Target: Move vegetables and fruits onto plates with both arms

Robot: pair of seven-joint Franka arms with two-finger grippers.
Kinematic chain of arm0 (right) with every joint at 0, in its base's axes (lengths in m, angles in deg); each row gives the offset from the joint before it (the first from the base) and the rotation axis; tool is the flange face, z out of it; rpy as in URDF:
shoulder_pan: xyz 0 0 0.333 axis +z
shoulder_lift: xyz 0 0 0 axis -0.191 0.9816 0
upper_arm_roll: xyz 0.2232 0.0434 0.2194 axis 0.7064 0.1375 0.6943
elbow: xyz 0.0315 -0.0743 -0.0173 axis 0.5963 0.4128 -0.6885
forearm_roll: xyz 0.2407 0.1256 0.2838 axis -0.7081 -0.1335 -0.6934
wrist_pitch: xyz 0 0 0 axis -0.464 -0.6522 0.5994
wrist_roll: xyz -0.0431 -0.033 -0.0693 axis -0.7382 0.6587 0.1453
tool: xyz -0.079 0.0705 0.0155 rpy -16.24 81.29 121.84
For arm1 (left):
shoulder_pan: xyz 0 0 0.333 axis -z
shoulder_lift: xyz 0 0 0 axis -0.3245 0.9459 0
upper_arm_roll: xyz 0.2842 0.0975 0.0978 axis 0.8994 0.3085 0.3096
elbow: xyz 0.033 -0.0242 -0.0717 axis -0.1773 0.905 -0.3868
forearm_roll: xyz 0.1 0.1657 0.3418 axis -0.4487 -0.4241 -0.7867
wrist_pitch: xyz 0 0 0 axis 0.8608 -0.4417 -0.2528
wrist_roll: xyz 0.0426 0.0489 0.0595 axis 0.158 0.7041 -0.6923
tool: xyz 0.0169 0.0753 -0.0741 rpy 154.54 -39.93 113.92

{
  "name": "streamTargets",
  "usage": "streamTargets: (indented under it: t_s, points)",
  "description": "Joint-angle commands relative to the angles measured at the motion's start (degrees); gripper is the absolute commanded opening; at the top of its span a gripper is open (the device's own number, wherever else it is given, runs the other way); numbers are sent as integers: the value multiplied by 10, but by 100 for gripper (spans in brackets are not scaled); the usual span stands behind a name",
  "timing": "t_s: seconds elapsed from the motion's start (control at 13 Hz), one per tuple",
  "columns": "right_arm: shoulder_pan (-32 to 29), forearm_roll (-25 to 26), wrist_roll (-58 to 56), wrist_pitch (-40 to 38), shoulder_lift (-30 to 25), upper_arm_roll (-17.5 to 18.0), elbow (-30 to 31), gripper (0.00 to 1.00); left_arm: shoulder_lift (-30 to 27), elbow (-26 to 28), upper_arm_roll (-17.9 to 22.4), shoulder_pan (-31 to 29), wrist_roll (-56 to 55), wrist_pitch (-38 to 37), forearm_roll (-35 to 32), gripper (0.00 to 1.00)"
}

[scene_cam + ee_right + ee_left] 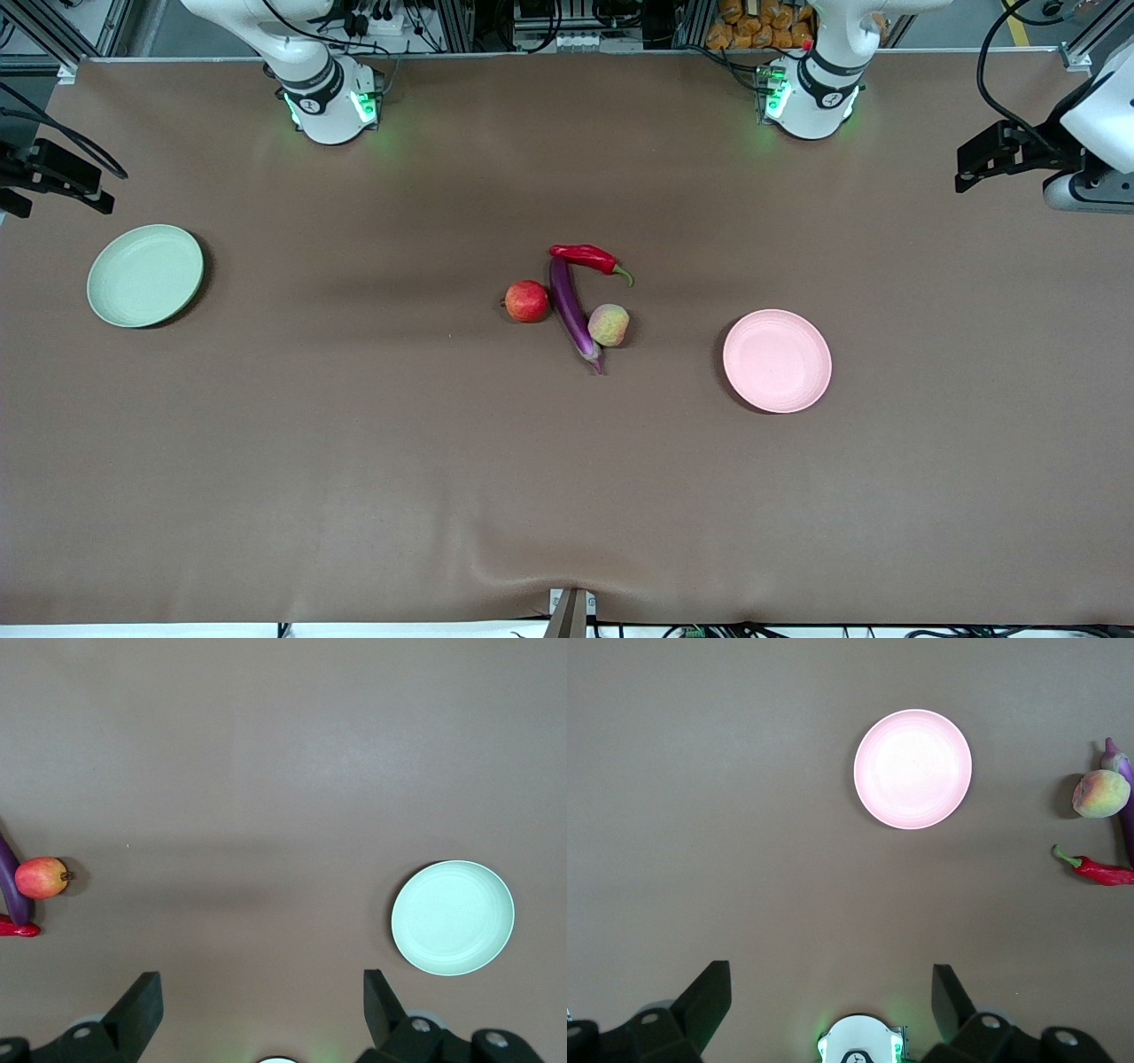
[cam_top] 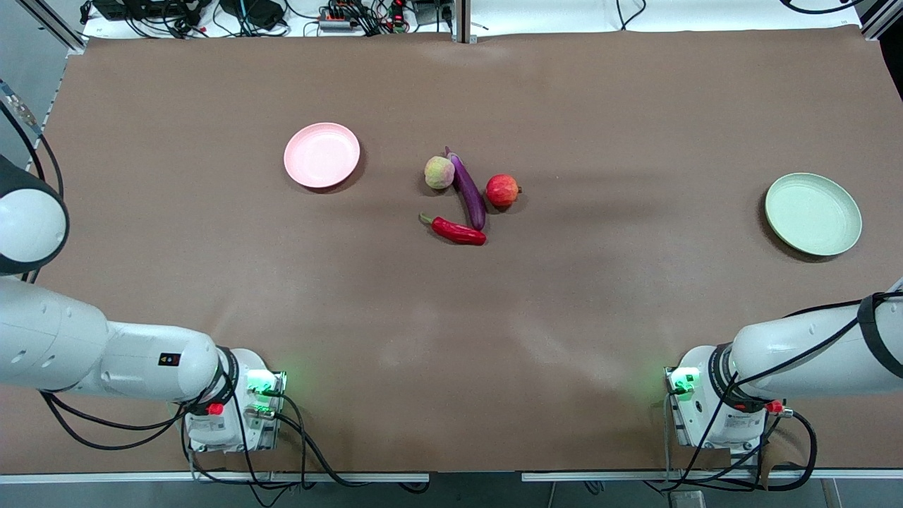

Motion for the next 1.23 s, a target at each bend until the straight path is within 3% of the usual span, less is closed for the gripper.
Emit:
streamTargets:
  t_s: [0.0, 0.46, 0.62, 0.77, 1.16]
  points:
    - [-9, -11, -5, 3, -16, 3, 18, 100, 6, -6, -1, 2, -12, -9, 9, 100]
    - [-8, -12, -5, -2, -16, 2, 18, 100, 48, -7, -8, 60, -104, -8, 14, 100]
    - [-9, -12, -4, -3, -15, 2, 18, 100, 62, -8, -8, 68, -145, 4, 56, 100]
    - [-8, -13, -4, -4, -15, 2, 18, 100, 81, -11, -14, 82, -194, 42, 95, 100]
    - [-9, -13, -4, -6, -14, 0, 18, 100, 152, -18, -15, 166, -373, 188, 101, 100]
